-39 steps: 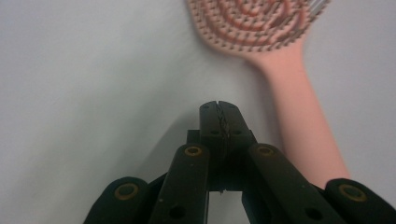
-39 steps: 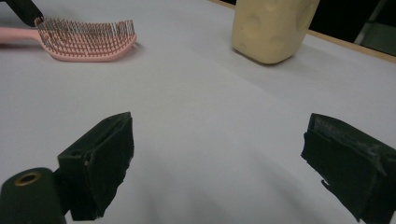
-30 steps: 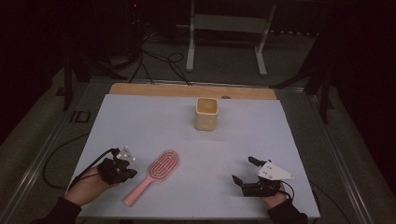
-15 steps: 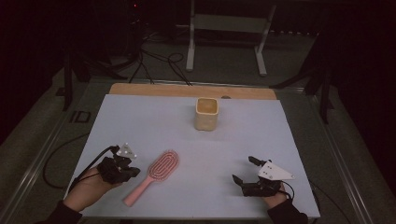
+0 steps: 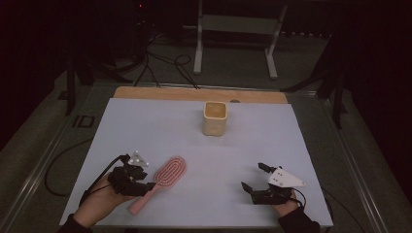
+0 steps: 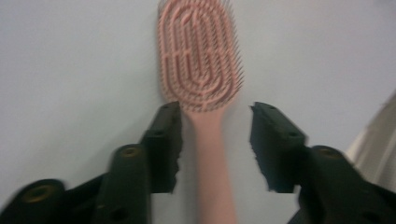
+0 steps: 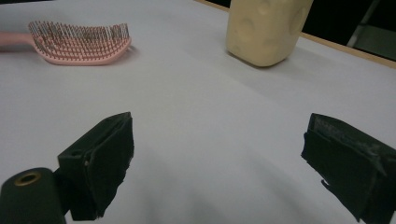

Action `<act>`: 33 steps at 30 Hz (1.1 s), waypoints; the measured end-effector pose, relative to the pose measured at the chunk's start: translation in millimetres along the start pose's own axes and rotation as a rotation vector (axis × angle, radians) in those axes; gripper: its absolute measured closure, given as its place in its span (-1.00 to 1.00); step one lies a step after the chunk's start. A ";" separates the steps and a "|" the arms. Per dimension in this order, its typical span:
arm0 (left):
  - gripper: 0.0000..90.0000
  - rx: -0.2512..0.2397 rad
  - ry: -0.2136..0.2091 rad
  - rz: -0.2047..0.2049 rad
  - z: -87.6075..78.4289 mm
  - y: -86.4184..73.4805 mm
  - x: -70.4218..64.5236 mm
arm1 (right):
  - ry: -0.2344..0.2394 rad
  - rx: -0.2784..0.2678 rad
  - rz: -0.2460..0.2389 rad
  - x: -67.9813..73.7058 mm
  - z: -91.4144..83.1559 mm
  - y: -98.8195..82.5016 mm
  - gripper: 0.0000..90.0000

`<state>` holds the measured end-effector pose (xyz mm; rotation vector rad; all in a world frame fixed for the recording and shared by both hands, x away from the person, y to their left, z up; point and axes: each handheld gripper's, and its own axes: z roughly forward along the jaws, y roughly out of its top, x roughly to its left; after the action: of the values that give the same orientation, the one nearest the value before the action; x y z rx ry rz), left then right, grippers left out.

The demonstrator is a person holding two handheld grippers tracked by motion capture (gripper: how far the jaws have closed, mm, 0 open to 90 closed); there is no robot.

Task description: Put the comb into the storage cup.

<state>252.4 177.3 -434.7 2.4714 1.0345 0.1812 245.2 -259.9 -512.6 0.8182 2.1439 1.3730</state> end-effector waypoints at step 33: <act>-0.65 0.188 0.013 -0.044 50.9 0.9 -6.9 | -0.002 0.011 -0.002 0.3 1.4 -0.2 -0.80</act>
<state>262.8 153.7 -479.2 2.6147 1.1579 0.0893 245.9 -258.8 -513.3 0.8215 2.1520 1.3596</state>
